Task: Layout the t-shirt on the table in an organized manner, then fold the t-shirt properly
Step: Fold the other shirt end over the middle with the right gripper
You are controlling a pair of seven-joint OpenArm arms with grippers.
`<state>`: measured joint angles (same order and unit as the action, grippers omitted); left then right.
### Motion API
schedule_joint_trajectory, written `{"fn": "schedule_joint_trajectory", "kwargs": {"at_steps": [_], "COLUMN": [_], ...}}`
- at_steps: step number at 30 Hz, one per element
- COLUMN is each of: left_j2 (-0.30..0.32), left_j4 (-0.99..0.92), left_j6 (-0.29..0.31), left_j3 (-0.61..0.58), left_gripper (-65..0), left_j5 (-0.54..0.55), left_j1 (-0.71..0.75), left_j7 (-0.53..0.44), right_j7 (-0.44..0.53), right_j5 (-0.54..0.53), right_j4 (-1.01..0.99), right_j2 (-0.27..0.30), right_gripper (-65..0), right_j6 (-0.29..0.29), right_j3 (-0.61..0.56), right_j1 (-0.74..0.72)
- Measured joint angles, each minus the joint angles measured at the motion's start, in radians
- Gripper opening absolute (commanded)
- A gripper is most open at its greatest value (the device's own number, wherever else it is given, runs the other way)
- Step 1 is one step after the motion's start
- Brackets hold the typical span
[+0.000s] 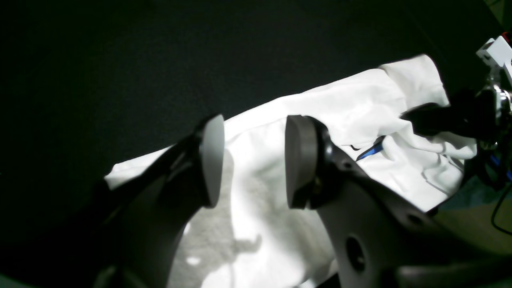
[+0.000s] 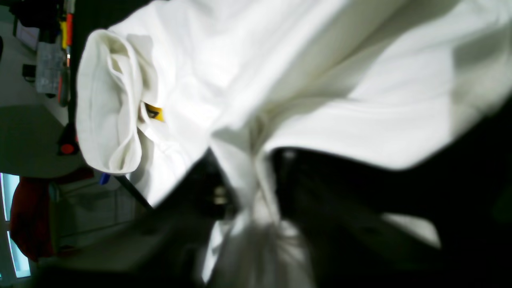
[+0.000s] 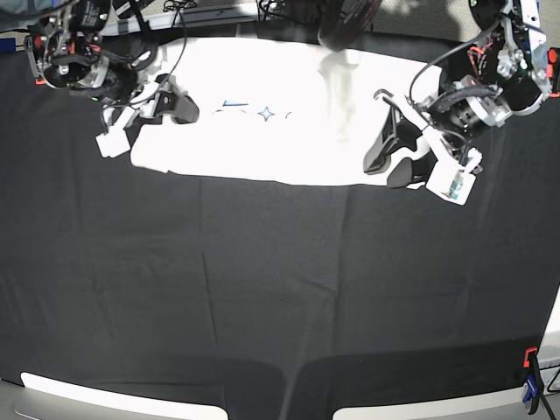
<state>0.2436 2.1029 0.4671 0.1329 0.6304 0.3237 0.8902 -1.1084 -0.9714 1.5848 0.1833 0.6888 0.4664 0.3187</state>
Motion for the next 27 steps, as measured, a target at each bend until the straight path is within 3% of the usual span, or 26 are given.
{"fn": "schedule_joint_trajectory", "kwargs": {"at_steps": [5, 11, 14, 16, 20, 24, 27], "left_j2": [0.0, 0.0, 0.0, 0.0, 0.0, 0.0, 0.0], "left_j4": [0.0, 0.0, 0.0, 0.0, 0.0, 0.0, 0.0], "left_j6": [0.0, 0.0, 0.0, 0.0, 0.0, 0.0, 0.0], "left_j3": [0.0, 0.0, 0.0, 0.0, 0.0, 0.0, 0.0], "left_gripper": [-41.8, -41.8, -41.8, -41.8, -41.8, -41.8, -41.8], "left_j5": [0.0, 0.0, 0.0, 0.0, 0.0, 0.0, 0.0], "left_j1": [0.0, 0.0, 0.0, 0.0, 0.0, 0.0, 0.0], "left_j7": [0.0, 0.0, 0.0, 0.0, 0.0, 0.0, 0.0], "right_j7": [-0.013, -0.063, -0.061, -0.065, -0.056, -0.063, -0.06], "right_j5": [0.043, 0.059, 0.149, 0.196, 0.184, 0.177, 0.079], "right_j4": [-0.001, -0.001, -0.001, -0.001, -0.001, -0.001, 0.001], "right_j2": [0.001, -0.002, 0.004, 0.037, 0.103, 0.093, 0.094], "right_gripper": [-65.0, -65.0, -65.0, -65.0, -65.0, -65.0, -65.0], "right_j6": [0.0, 0.002, 0.003, 0.003, 0.002, 0.003, 0.002], "right_j3": [0.052, 0.22, 0.306, 0.323, 0.328, 0.328, 0.328], "right_j1": [-0.041, -0.176, -0.246, -0.276, -0.283, -0.274, -0.275]}}
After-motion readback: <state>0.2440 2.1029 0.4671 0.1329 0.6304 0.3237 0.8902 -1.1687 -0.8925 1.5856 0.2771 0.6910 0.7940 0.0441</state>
